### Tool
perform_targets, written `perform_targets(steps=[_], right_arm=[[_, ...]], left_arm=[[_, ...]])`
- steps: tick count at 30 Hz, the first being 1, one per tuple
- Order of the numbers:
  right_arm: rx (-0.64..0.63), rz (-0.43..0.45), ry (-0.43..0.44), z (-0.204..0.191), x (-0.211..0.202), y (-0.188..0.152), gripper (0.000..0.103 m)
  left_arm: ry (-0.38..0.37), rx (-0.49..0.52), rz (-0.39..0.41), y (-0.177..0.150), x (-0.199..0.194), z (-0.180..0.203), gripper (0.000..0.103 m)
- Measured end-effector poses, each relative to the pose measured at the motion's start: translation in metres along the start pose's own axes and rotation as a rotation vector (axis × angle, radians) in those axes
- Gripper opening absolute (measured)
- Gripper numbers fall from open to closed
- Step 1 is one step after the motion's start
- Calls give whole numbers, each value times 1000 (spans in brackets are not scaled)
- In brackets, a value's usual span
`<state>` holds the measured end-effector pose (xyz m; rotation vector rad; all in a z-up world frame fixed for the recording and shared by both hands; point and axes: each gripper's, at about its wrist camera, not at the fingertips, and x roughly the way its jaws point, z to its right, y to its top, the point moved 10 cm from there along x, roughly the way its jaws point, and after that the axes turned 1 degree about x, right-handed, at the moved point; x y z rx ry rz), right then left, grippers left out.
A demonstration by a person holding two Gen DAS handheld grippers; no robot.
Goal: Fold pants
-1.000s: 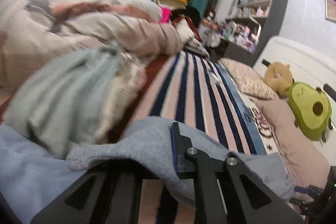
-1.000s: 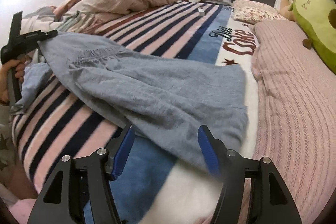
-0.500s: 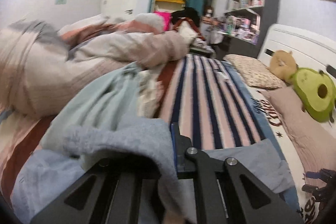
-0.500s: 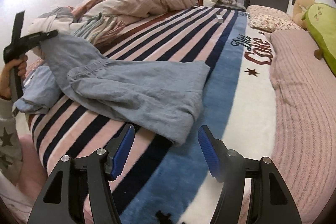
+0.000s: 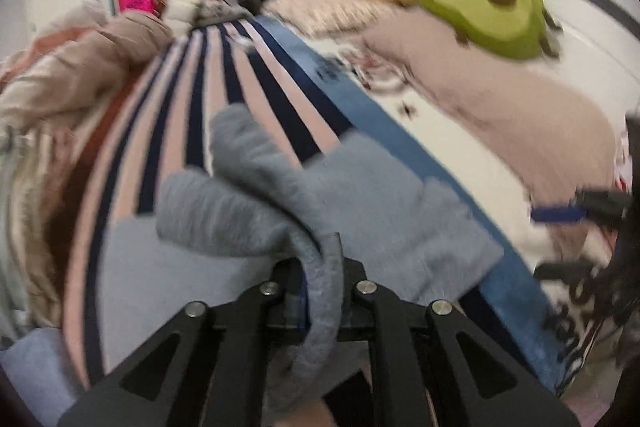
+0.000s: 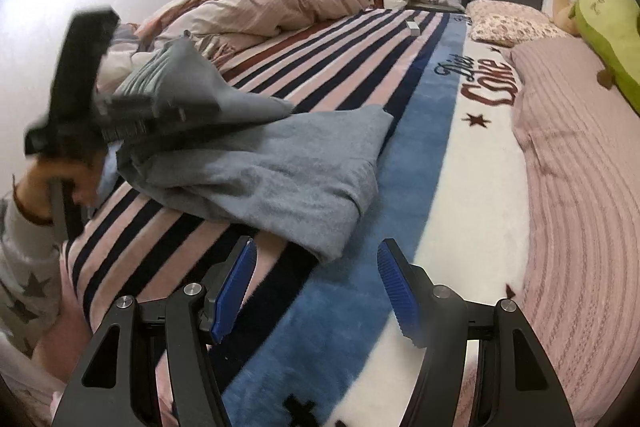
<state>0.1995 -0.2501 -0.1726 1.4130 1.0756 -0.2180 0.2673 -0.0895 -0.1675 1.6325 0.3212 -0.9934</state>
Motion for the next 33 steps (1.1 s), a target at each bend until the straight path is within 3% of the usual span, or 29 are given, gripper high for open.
perform_targets(steps=[4,6,12,17,21,27,32,33], right_arm=[[25,0,-5,6,-3,-1,59],[28,6,-7,5,-5,1,59],[7,31,-4,-13,-14,20,63],[-1,51,48,-45,-9,45,76],[0,47,82,-71,13,65,89],[57,-16,-24,-54,71,77,90],[145,-90,100,-53,100,69,89],[147,-109,116,-57,105,66,84]], left_arm=[[-51,-4,-39,-16,4,6,22],[-86,-40,-29,-20,-9,6,40],[-85,-109,166,-11,-89,-19,63],[20,-199,276,-23,-131,-76,67],[47,-253,240,-48,-118,-109,67],[8,-294,181,-73,-92,-124,67],[-65,-306,153,-79,-77,-119,66],[-68,-303,150,-80,-76,-118,66]])
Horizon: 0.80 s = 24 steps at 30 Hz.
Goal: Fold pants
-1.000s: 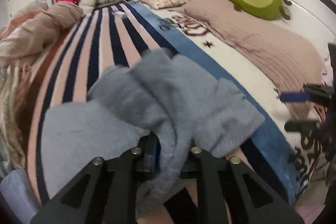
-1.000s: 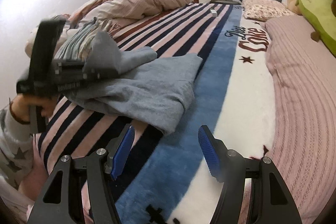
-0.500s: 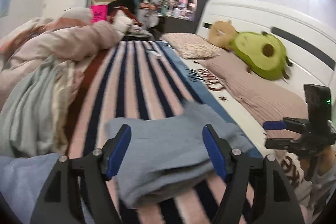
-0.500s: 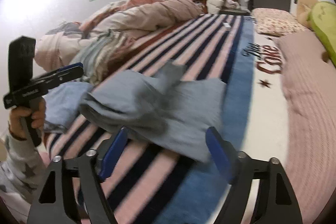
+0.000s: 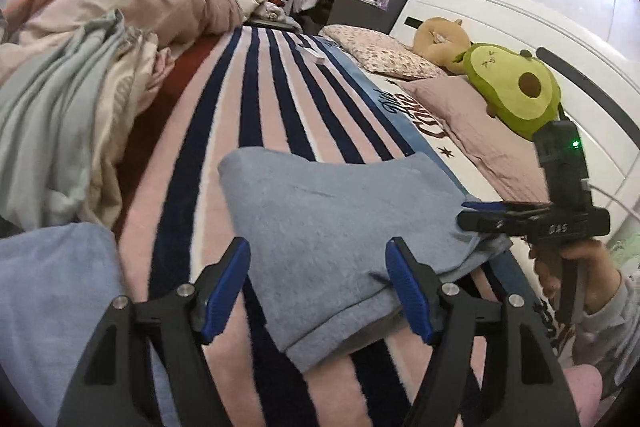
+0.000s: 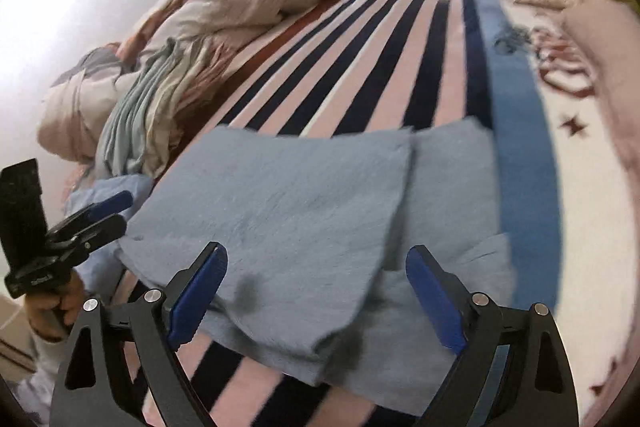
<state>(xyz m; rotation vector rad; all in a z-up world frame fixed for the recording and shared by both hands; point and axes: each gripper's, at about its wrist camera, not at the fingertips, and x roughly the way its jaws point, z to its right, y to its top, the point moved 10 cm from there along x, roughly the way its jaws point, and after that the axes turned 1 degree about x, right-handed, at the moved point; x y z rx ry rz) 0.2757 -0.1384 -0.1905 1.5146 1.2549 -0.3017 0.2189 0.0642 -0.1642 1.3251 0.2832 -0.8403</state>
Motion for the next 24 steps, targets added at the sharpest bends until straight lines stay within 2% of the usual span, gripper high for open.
perform_targets(steps=[4,6,7,8,10,13,17,20,23,24], right_arm=[[-2,-55,22,-6,15,-11,63],[-33,-52,-1,-8,15,-14,32],[-44,-43,-2,-9,13,-14,24],[-49,-31,6,-11,10,-12,11],[-61,12,6,-14,1,-4,8],[-92,90,-47,-12,-20,10,6],[-107,153,-112,0,-50,23,6],[-136,134,-188,12,-51,18,6],[-175,67,-283,31,-31,-5,6],[-163,50,-273,37,-27,-12,7]], left_arm=[[-7,37,-65,-13,10,6,66],[-23,32,-85,-17,14,10,66],[-19,41,-89,-18,15,12,66],[-12,57,-89,-18,15,14,66],[-23,77,-76,-16,12,20,67],[-84,79,-50,-10,4,33,67],[-99,56,-1,0,-6,34,72],[-123,-10,3,3,-1,26,72],[-115,-68,-17,3,9,16,72],[-108,-79,-28,2,12,13,72]])
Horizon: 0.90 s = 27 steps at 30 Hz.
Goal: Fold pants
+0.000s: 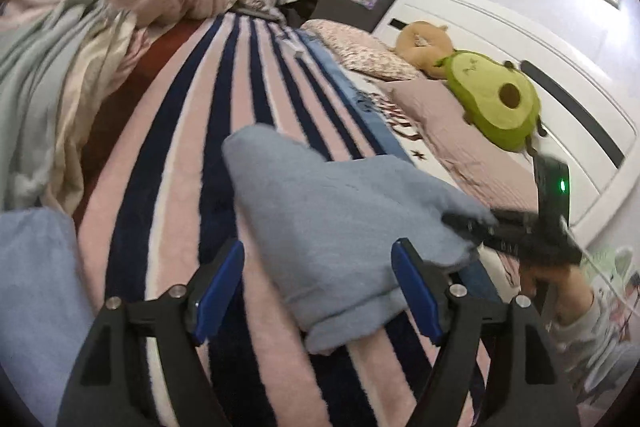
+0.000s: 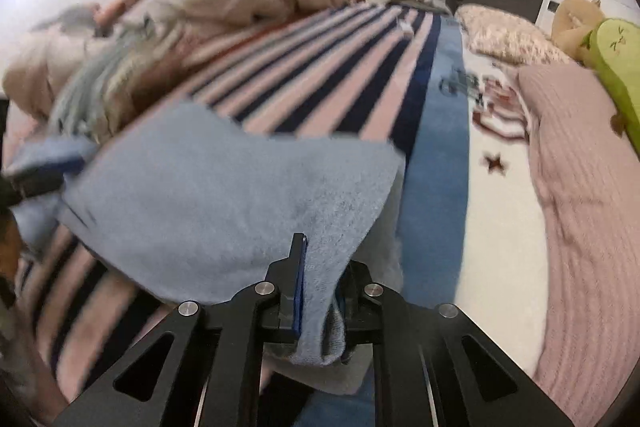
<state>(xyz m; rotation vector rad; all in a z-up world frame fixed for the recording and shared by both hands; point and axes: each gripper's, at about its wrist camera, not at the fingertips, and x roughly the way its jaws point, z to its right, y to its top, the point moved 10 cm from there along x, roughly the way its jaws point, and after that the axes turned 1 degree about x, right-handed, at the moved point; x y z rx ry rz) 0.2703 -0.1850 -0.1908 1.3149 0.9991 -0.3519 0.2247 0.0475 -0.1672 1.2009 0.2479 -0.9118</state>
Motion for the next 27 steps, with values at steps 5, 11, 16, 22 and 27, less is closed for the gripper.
perform_targets(steps=[5,11,16,22,27], right_arm=[[46,-8,16,10,-1,-8,35],[134,26,45,36,-10,6,61],[214,-42,152,39,15,-3,64],[252,-66,278,33,27,-13,66],[284,-83,397,32,32,-18,67]], left_arm=[[33,11,-76,-12,23,-2,73],[20,-1,-137,-23,39,0,73],[8,-35,-135,-14,46,-1,72],[-34,-163,-150,-12,65,-9,71],[-27,-182,-156,-13,74,-9,64]])
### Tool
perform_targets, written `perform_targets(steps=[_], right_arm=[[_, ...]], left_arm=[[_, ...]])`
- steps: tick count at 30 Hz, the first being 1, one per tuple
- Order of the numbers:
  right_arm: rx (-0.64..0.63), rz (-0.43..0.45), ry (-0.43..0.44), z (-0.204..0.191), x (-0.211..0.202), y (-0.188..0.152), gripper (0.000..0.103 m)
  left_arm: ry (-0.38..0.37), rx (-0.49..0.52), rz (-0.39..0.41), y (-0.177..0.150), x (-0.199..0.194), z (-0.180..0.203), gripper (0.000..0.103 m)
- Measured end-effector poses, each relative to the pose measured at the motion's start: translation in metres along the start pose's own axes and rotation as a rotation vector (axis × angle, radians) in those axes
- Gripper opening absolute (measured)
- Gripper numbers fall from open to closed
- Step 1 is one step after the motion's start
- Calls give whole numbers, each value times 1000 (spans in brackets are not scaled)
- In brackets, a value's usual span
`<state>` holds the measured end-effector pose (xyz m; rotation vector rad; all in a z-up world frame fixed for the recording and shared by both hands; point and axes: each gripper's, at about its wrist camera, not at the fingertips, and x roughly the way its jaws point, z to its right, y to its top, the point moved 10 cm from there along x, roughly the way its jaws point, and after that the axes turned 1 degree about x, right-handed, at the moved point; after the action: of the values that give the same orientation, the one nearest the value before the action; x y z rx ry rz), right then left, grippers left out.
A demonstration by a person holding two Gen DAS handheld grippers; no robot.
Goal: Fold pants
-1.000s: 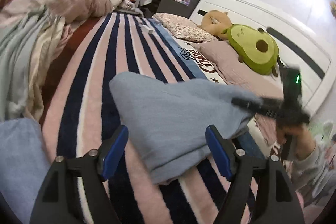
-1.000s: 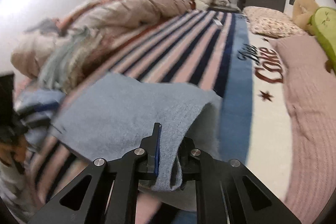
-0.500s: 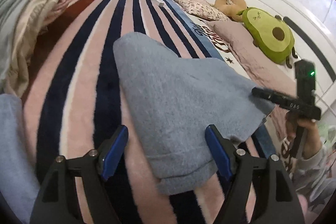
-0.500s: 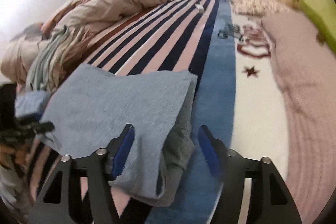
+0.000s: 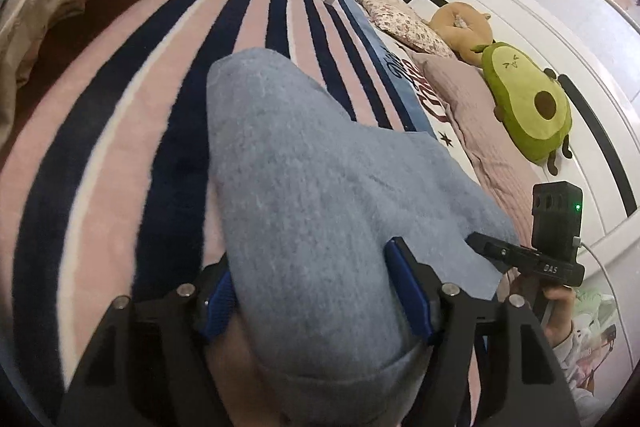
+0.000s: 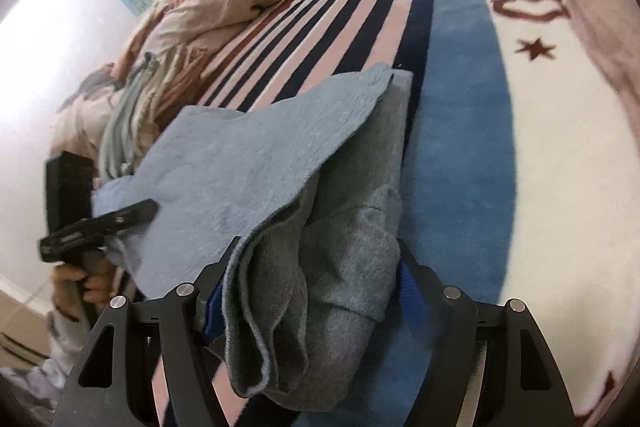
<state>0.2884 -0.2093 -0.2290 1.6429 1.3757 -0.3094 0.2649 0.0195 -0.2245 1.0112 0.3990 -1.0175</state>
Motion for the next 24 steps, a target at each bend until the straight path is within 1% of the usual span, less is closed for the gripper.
perform_targets(steps=[4,5,7,8,9,12,14,17,20,24], right_arm=[[-1,-9,45,-2,2,0,67],[-1,-8,46,-3,2,0,63],[-13,3,28,-4,-1,-1,52],[-20,13,21,-4,-3,-1,43],[-29,26,14,-7,-6,-1,36],[-49,63,6,-18,-16,2,24],[-62,87,3,-28,-22,5,22],[-77,115,21,-48,-33,7,21],[-106,125,33,-74,-40,6,21],[-163,147,52,-121,-51,7,21]], left_arm=[[22,1,9,0,0,1,55],[28,7,13,1,0,2,53],[38,23,23,2,-2,5,50],[42,35,31,3,-4,8,48],[44,45,38,4,-7,10,46],[47,77,72,8,-20,20,43],[45,92,100,11,-33,27,41],[40,109,146,16,-61,34,40],[51,131,195,21,-97,35,40],[62,128,249,21,-143,26,40]])
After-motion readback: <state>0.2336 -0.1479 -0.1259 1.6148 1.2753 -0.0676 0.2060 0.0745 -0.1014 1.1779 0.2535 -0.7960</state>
